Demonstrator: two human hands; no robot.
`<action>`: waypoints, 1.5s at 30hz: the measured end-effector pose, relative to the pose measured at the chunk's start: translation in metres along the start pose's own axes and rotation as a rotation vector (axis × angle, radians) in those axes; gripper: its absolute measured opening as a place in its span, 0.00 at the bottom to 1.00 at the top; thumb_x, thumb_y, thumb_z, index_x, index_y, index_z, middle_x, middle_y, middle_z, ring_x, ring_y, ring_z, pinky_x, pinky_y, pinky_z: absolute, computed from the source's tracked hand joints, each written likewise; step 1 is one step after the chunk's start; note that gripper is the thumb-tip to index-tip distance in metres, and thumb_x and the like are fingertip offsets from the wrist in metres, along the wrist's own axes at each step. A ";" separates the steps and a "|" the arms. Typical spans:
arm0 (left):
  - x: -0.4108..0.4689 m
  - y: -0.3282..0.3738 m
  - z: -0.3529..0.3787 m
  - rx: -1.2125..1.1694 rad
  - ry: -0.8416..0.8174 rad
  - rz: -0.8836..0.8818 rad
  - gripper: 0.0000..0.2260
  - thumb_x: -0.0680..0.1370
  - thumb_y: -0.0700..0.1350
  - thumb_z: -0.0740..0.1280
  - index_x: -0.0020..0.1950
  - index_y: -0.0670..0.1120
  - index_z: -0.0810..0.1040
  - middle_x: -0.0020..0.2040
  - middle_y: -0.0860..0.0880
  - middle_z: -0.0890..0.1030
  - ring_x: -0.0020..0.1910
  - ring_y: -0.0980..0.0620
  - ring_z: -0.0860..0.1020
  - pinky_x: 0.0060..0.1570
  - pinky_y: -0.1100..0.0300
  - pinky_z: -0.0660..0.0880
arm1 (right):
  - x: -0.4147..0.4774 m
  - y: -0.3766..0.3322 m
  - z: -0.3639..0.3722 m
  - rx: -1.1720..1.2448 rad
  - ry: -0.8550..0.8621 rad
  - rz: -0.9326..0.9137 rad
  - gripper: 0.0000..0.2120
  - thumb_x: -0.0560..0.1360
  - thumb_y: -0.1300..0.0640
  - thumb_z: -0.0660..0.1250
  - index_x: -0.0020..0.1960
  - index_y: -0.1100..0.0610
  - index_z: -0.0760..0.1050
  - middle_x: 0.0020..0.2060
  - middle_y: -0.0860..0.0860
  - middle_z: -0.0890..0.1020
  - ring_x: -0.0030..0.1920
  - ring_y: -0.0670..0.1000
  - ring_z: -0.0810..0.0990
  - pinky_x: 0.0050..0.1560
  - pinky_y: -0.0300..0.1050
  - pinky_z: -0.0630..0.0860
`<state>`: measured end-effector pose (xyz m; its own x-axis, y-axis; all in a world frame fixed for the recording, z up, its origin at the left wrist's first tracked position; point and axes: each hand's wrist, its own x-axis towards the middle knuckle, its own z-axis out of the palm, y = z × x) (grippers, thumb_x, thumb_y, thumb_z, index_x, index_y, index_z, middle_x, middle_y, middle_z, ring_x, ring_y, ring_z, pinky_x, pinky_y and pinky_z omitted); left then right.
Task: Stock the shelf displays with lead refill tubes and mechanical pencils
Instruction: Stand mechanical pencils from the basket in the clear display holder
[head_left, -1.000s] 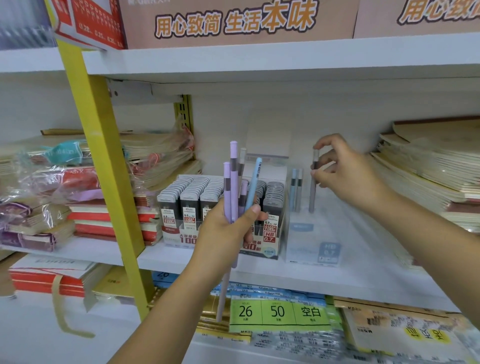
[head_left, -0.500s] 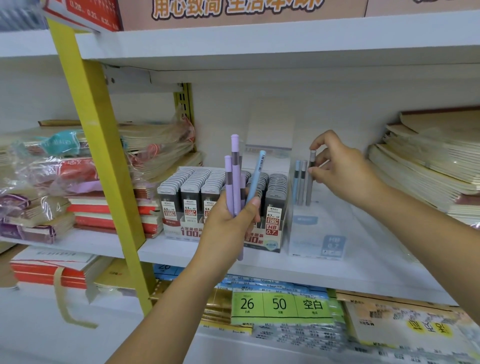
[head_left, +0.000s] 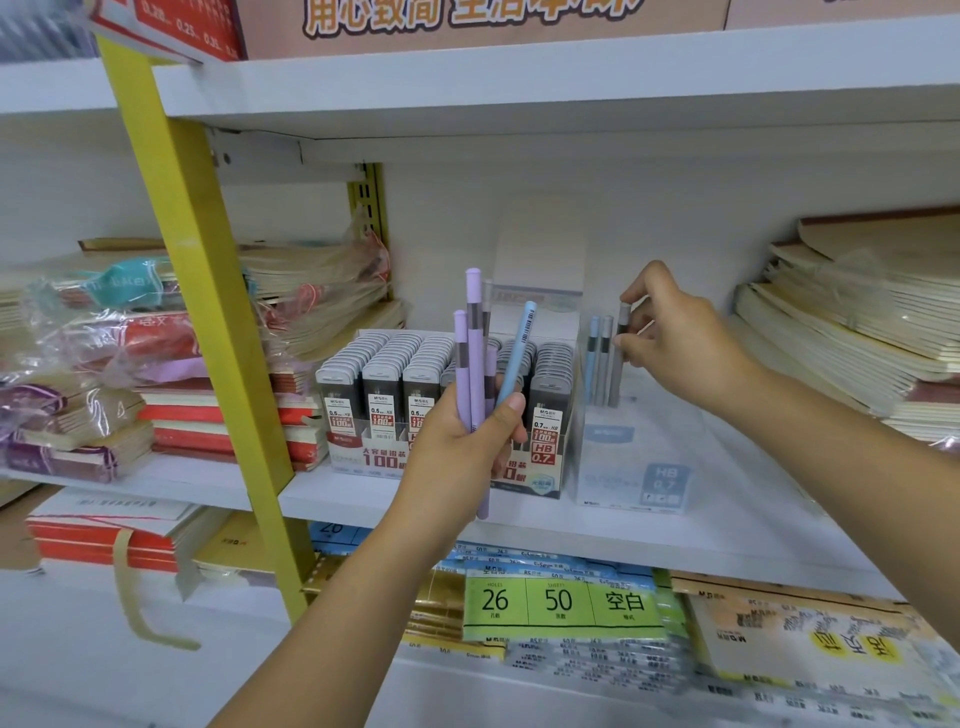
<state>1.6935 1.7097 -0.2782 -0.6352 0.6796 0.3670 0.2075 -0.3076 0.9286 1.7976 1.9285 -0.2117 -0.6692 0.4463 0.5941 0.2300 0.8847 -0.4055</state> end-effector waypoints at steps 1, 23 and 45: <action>0.000 -0.001 0.000 0.003 0.002 -0.001 0.02 0.81 0.45 0.66 0.49 0.49 0.76 0.32 0.54 0.79 0.27 0.58 0.70 0.30 0.65 0.72 | 0.000 0.000 0.000 -0.011 -0.014 0.000 0.16 0.75 0.62 0.69 0.51 0.49 0.63 0.37 0.48 0.78 0.37 0.48 0.81 0.37 0.41 0.77; -0.009 0.008 0.025 -0.090 -0.174 -0.129 0.08 0.81 0.49 0.66 0.57 0.48 0.80 0.41 0.48 0.85 0.28 0.55 0.73 0.29 0.63 0.73 | -0.043 -0.071 -0.016 0.711 -0.106 0.135 0.08 0.76 0.61 0.68 0.55 0.54 0.77 0.36 0.53 0.86 0.33 0.46 0.82 0.33 0.38 0.77; 0.013 0.025 0.004 0.037 -0.012 0.025 0.03 0.79 0.46 0.70 0.49 0.47 0.80 0.35 0.50 0.82 0.23 0.57 0.67 0.24 0.65 0.65 | -0.039 -0.075 -0.024 -0.009 -0.241 -0.375 0.09 0.74 0.56 0.71 0.54 0.47 0.81 0.44 0.37 0.79 0.46 0.40 0.76 0.48 0.32 0.71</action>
<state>1.6934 1.7131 -0.2498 -0.6205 0.6803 0.3902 0.2503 -0.2998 0.9206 1.8239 1.8481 -0.1879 -0.8531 0.0511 0.5193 -0.0545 0.9810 -0.1862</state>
